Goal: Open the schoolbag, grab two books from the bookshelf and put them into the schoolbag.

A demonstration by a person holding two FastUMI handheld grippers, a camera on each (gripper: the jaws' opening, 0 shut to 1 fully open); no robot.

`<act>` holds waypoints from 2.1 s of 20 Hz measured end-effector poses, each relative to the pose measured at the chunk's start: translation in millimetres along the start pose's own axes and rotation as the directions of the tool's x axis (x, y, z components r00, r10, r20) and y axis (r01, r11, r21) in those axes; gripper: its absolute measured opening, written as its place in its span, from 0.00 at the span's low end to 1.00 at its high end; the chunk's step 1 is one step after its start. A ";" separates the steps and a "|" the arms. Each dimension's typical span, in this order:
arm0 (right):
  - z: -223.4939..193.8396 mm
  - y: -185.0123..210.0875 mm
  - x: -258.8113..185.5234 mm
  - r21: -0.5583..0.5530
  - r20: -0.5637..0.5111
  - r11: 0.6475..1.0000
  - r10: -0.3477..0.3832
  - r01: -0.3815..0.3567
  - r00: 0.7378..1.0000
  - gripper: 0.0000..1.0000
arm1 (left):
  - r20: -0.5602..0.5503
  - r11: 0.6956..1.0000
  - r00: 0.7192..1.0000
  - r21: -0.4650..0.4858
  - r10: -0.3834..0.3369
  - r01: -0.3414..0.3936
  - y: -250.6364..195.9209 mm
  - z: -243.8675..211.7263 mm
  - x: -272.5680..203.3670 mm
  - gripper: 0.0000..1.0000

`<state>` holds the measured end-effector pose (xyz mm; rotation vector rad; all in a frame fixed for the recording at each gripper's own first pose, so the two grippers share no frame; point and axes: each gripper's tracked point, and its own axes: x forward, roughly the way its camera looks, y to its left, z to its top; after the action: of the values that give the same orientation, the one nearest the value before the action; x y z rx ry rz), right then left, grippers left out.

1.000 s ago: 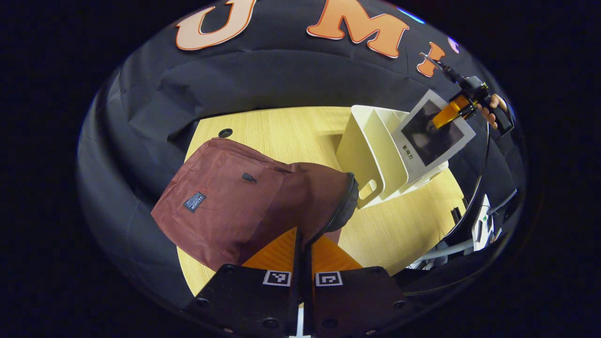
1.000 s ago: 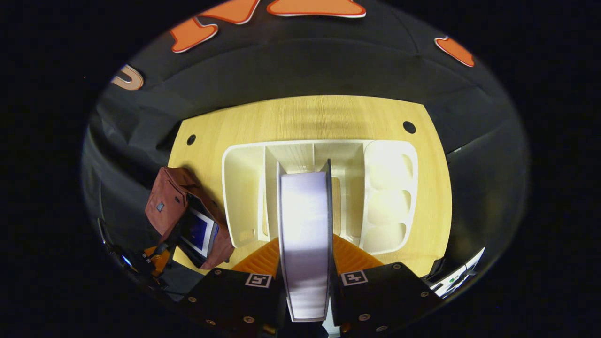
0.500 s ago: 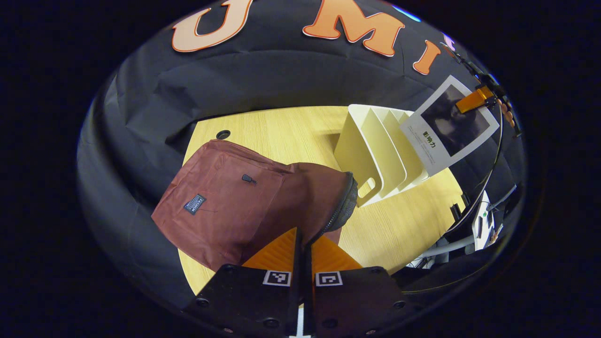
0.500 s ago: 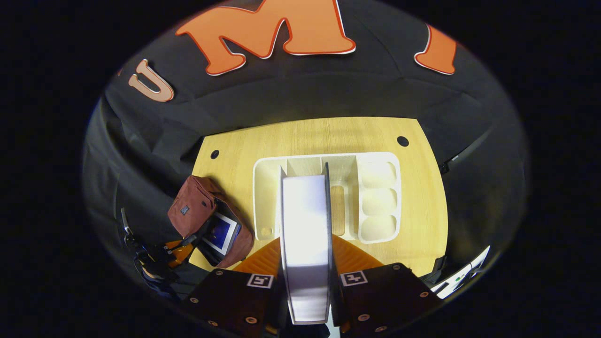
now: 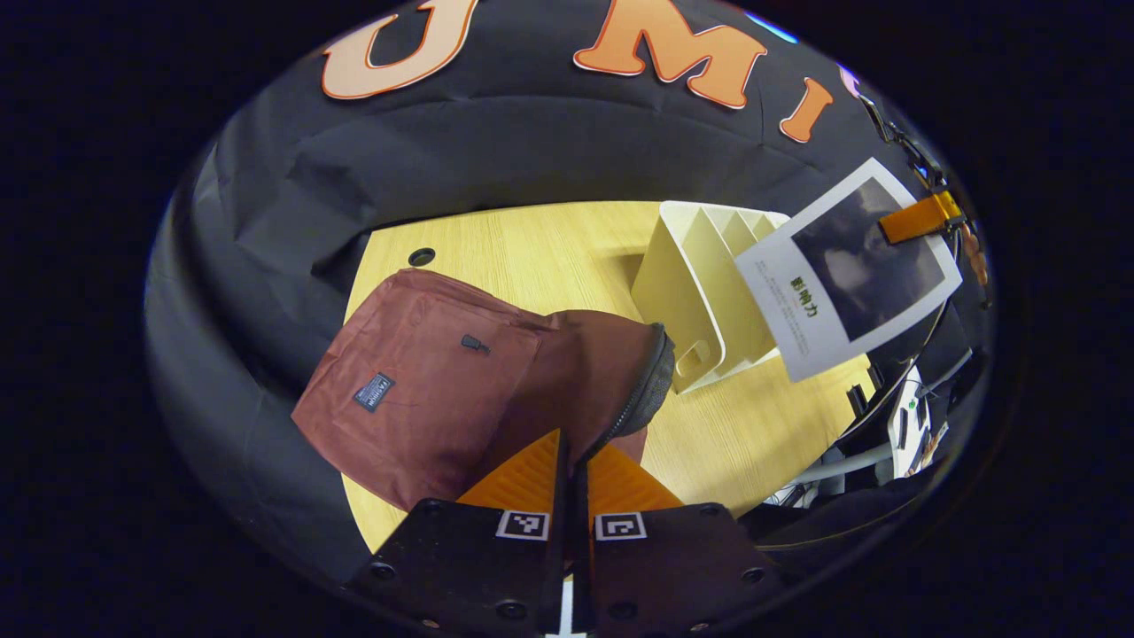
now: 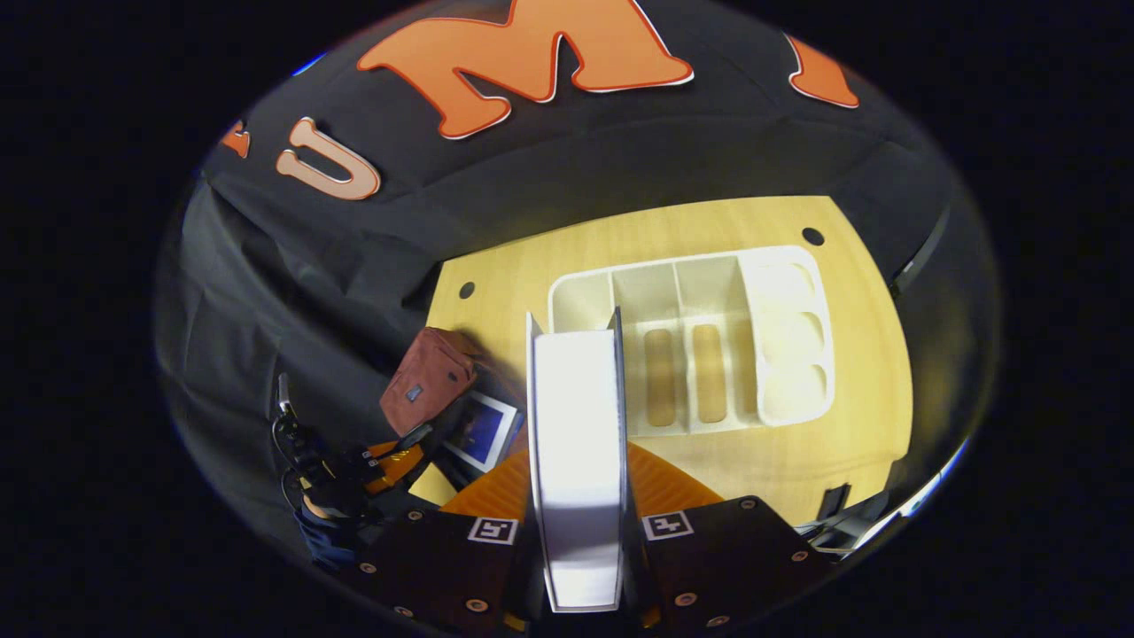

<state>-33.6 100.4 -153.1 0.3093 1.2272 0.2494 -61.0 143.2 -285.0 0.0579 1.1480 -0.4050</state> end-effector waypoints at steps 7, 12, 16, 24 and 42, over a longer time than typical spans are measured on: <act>-34.7 52.5 35.2 0.075 0.006 0.982 0.172 -0.172 0.985 0.36 | -0.004 0.996 1.000 0.090 0.020 -0.020 10.6 18.3 -15.8 0.05; -50.5 79.8 65.7 0.155 0.045 0.953 0.255 -0.259 0.966 0.36 | -0.010 0.991 1.000 0.133 0.018 -0.016 10.6 25.5 -20.7 0.05; -76.8 102.6 101.7 0.229 0.054 0.922 0.308 -0.312 0.950 0.36 | -0.012 0.985 1.000 0.171 0.012 -0.010 6.8 30.7 -23.1 0.05; -106.0 152.8 192.9 0.311 0.116 0.868 0.368 -0.386 0.922 0.36 | 0.003 0.973 1.000 0.230 -0.029 0.028 -5.8 32.3 -30.5 0.05; -119.6 173.7 282.9 0.271 0.187 0.906 0.283 -0.326 0.941 0.56 | 0.051 0.971 0.997 0.235 -0.050 0.037 -23.1 23.3 -32.3 0.05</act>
<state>-60.3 373.0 -375.4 0.7747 1.0687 0.3064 -59.8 125.1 -242.7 0.2267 1.0427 -0.5771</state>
